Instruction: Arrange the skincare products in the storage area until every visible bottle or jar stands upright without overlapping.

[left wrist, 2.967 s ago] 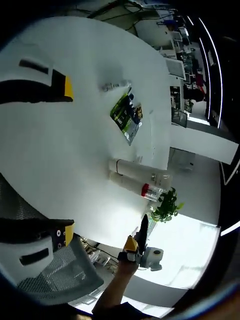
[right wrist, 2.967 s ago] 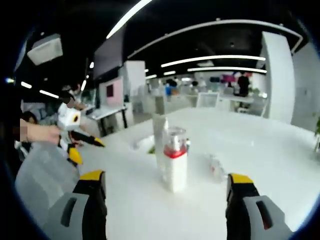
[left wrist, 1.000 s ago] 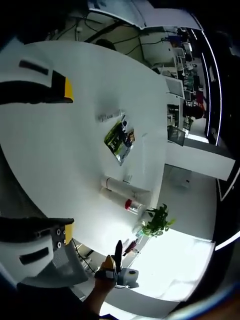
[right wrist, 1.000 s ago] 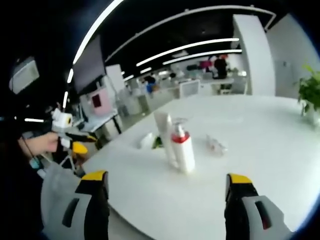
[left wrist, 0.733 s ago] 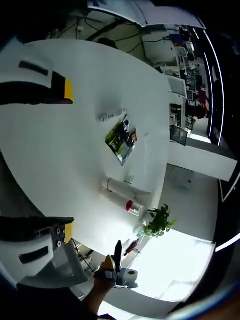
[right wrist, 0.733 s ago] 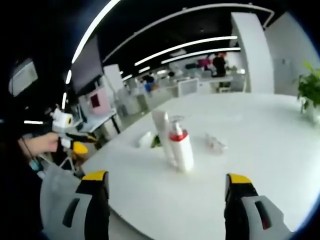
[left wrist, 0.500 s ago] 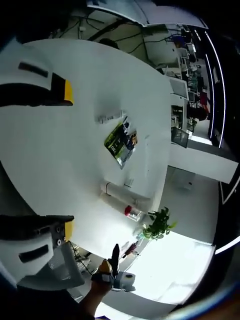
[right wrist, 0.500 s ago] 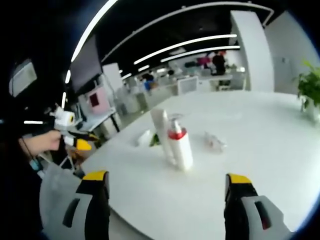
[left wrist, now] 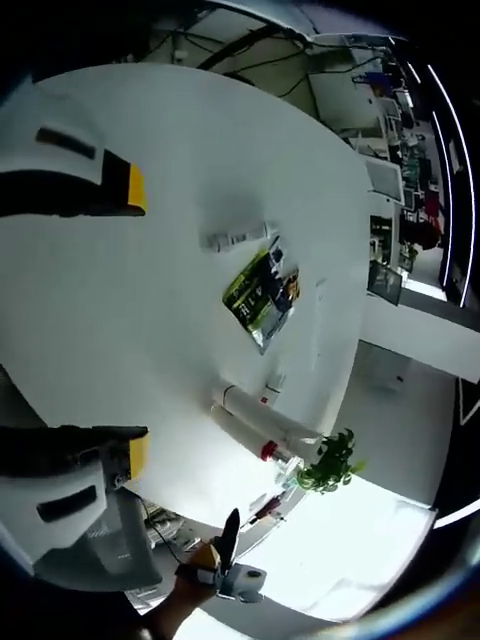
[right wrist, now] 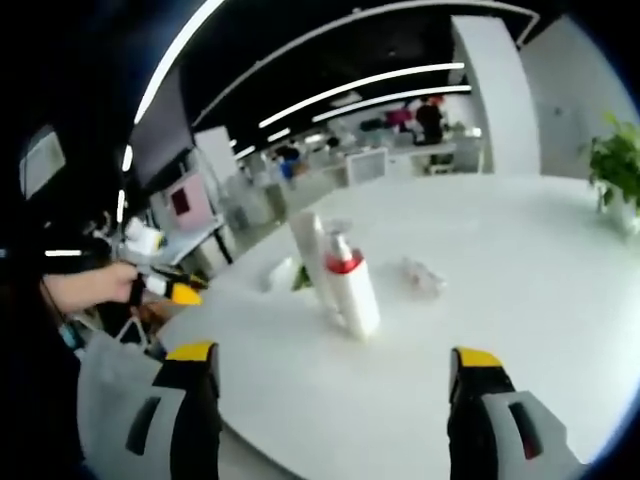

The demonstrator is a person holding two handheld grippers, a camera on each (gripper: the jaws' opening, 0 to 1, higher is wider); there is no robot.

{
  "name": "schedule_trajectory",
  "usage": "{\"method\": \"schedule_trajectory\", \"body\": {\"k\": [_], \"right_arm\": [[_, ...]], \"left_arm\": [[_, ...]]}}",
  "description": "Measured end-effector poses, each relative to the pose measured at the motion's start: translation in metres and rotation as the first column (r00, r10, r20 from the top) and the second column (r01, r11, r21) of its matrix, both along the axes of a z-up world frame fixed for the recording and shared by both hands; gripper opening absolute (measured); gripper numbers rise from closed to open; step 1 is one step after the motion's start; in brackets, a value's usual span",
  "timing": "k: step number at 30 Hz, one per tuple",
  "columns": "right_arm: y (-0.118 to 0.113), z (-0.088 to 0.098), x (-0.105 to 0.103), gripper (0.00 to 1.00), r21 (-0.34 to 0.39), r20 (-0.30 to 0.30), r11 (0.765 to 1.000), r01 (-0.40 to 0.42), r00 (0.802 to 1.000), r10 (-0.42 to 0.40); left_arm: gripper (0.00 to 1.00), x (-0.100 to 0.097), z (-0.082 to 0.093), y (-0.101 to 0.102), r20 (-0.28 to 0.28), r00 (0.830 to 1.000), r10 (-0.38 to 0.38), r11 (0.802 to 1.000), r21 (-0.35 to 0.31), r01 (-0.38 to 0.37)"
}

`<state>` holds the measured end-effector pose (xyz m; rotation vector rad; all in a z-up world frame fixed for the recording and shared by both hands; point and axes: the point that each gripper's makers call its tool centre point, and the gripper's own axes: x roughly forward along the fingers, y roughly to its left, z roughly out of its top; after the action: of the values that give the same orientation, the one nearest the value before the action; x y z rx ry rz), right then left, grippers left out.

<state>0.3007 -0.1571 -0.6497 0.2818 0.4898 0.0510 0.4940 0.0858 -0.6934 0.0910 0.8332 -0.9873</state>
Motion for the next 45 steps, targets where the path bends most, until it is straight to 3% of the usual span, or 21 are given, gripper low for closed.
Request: {"method": "schedule_trajectory", "body": {"k": [8,25,33,45], "right_arm": [[-0.001,-0.007,0.001,0.95,0.014,-0.017,1.0,0.009,1.0,-0.009],[-0.006,-0.017,0.005,0.94,0.042,-0.039,0.999,0.022,0.999,-0.021],[-0.005,-0.026,0.004,0.93,0.055,-0.062,0.998,0.026,0.998,-0.023],[-0.006,-0.029,0.012,0.92,0.066,-0.072,0.998,0.016,0.997,-0.011]], "left_arm": [[0.78,0.023,-0.004,-0.011,-0.013,1.0,0.009,1.0,0.019,-0.009],[0.76,0.048,-0.027,-0.024,-0.092,0.995,0.037,0.997,0.077,-0.03],[0.7,0.072,-0.036,-0.033,-0.103,0.993,0.063,0.993,0.105,-0.052],[0.69,0.1,-0.04,-0.051,-0.131,0.988,0.076,0.994,0.088,-0.065]]}}
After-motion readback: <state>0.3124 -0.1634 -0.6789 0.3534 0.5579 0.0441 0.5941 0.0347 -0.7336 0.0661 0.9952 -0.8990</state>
